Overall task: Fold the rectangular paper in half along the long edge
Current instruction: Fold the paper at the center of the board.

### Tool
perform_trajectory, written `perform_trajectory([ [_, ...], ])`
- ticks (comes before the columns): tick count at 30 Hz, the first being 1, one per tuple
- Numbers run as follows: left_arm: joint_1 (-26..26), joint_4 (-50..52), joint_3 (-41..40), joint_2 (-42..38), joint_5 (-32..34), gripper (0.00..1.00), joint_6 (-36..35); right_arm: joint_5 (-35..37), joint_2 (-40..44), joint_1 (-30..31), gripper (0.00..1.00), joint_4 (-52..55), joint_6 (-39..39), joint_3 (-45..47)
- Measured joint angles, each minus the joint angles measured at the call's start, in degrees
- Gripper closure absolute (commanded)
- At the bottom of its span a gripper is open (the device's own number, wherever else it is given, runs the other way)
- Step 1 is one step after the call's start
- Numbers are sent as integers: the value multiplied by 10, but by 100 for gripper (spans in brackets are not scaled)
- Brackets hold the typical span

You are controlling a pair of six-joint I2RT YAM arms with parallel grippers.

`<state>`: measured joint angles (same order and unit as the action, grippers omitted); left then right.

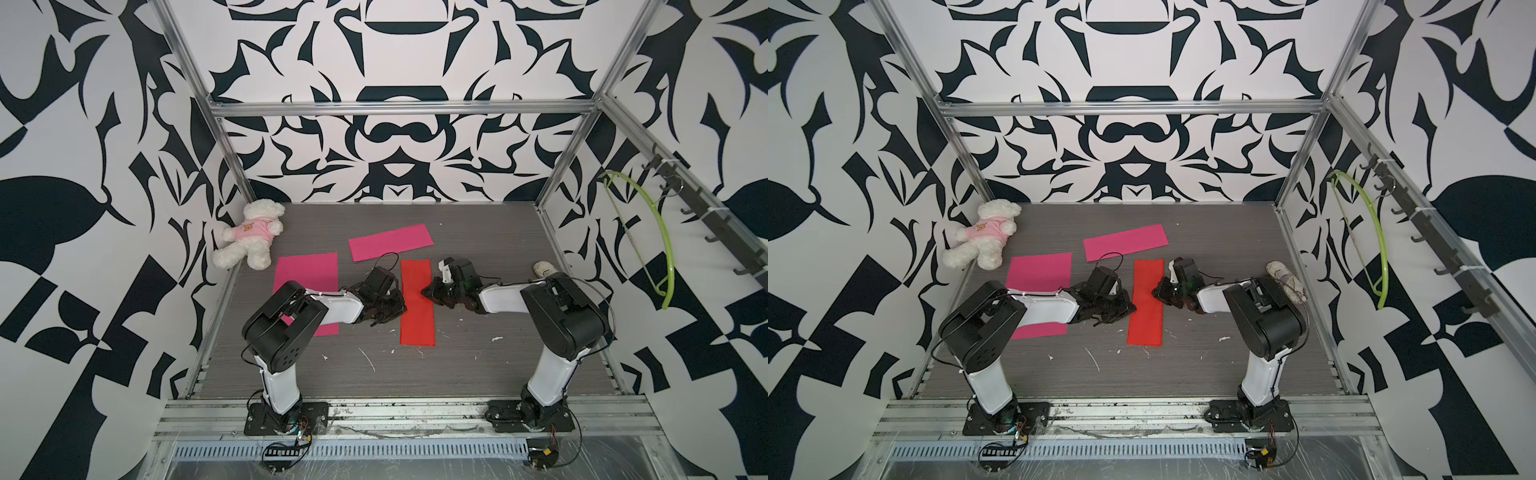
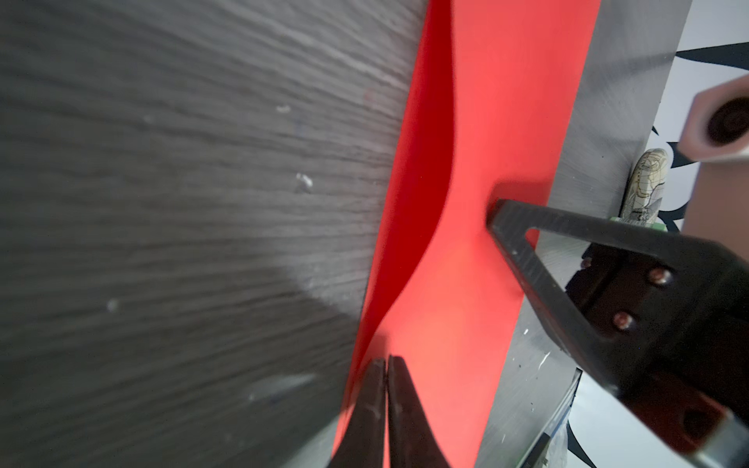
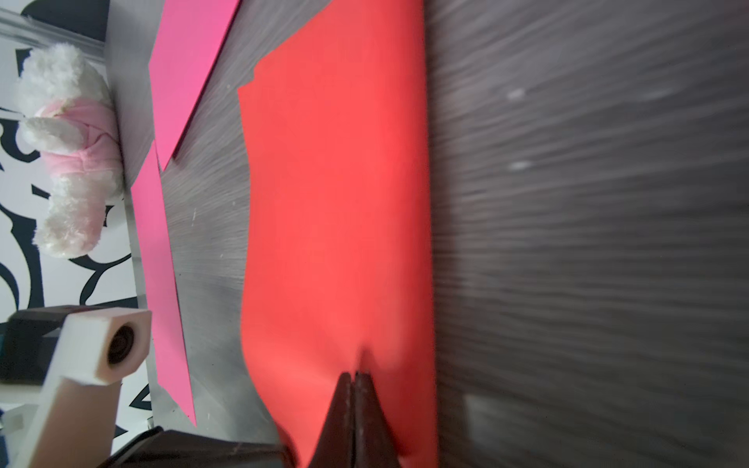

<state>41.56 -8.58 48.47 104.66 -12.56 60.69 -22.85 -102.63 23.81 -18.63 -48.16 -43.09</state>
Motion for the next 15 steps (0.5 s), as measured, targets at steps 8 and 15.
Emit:
perform_trajectory([
  [8, 0, -6, 5, 6, -1, 90, -1, 0, 17, -48, 95, 35, 34, 2],
  [15, 0, -4, 9, 9, -1, 91, -5, 8, 55, -51, 88, 80, 50, 2],
])
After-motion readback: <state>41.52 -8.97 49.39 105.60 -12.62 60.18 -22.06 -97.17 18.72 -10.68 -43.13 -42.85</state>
